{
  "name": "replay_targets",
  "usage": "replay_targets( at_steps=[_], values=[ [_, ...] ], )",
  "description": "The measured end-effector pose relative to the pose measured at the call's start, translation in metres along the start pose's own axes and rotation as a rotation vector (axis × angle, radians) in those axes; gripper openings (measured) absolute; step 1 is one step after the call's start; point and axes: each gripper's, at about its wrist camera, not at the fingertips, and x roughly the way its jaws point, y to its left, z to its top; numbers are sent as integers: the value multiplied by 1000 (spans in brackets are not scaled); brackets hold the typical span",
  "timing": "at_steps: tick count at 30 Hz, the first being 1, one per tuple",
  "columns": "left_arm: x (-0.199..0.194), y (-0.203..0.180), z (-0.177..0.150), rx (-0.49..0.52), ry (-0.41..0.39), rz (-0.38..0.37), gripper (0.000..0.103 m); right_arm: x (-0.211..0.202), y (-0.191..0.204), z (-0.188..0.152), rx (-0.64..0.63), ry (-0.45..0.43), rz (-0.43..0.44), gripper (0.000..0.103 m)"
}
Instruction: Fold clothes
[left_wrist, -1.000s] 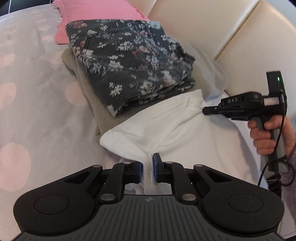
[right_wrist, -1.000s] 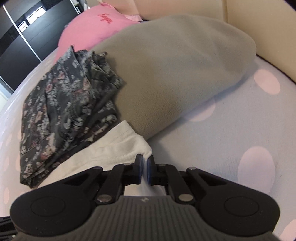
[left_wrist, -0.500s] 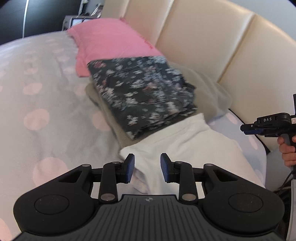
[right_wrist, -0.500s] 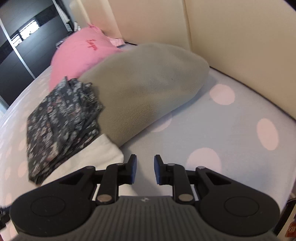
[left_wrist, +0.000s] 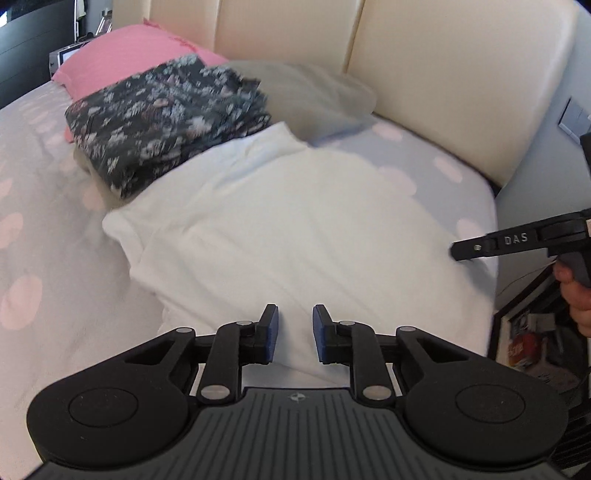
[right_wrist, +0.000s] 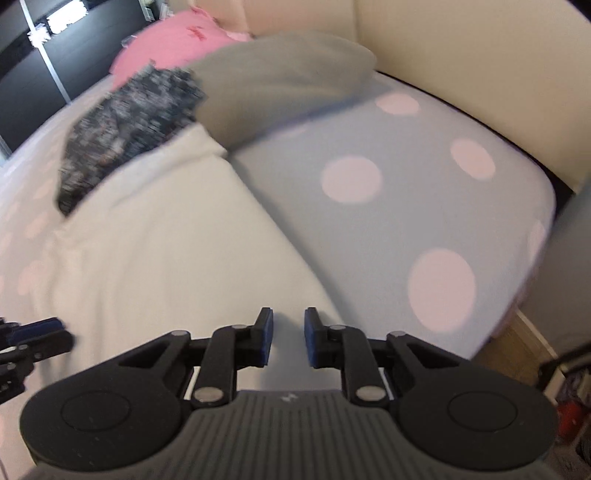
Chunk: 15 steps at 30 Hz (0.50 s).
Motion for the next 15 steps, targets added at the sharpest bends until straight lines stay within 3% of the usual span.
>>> replay_targets(
  at_steps=[9,12,15],
  values=[
    [-18,0,-8,30,27,79,18,-8,6,3,19,53,-84,18],
    [-38,5,-10,-5,-14,54,18,-32,15,3,-29,53,-24,18],
    [-56,-4,-16,-9,-63,-38,18,-53,31,0,-84,39,-39,18]
  ],
)
